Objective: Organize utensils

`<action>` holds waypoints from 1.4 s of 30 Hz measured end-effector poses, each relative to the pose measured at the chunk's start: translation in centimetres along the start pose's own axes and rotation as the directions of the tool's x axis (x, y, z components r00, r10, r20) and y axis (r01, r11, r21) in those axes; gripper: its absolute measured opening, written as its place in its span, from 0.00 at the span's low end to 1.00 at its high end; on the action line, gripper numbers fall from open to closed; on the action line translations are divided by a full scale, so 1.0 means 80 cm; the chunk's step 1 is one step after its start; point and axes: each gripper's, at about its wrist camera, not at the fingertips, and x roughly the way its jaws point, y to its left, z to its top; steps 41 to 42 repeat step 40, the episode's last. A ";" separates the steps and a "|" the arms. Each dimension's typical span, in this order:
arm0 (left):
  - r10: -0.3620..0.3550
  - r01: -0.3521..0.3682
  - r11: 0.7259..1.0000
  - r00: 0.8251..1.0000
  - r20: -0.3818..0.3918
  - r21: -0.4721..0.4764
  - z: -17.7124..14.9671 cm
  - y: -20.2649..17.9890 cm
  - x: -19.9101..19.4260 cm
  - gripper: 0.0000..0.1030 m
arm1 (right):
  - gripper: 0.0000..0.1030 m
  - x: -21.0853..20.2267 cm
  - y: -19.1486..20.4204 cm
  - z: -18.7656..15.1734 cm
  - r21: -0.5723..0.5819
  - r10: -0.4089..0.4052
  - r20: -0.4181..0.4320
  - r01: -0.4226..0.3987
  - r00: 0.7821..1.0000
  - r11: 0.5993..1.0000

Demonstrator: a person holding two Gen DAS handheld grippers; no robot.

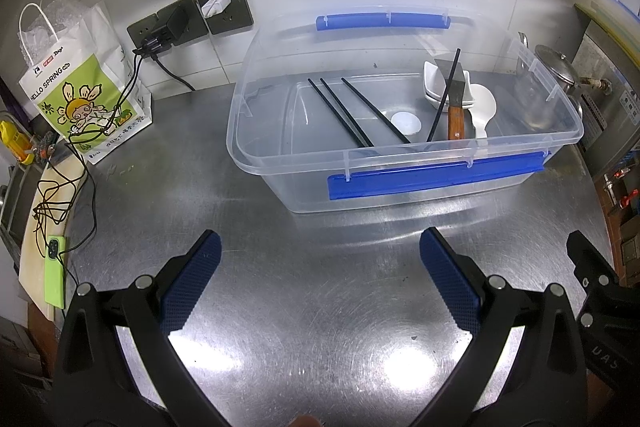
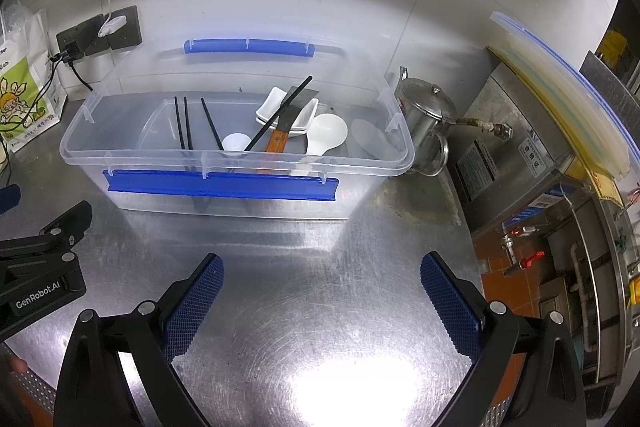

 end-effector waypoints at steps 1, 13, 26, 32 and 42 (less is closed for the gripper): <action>0.000 0.000 1.000 1.000 0.000 0.000 0.000 0.000 0.000 0.93 | 0.95 0.000 0.000 0.000 0.000 0.000 0.000 0.000 1.000 1.000; -0.003 0.003 1.000 1.000 -0.004 -0.003 -0.003 0.000 0.001 0.93 | 0.95 0.000 0.000 -0.004 -0.008 -0.024 0.000 0.024 1.000 1.000; -0.020 0.020 1.000 1.000 0.006 -0.009 -0.004 -0.001 -0.001 0.93 | 0.95 -0.003 -0.006 -0.003 0.013 -0.041 0.029 0.040 0.999 0.999; -0.017 0.018 1.000 0.999 0.031 -0.013 0.001 -0.001 -0.005 0.93 | 0.95 -0.004 -0.011 0.002 0.030 -0.020 0.033 0.019 0.999 0.999; -0.013 0.013 1.000 1.000 0.009 -0.018 0.004 0.002 0.002 0.93 | 0.95 0.004 -0.004 0.003 0.024 -0.002 0.000 0.002 1.000 1.000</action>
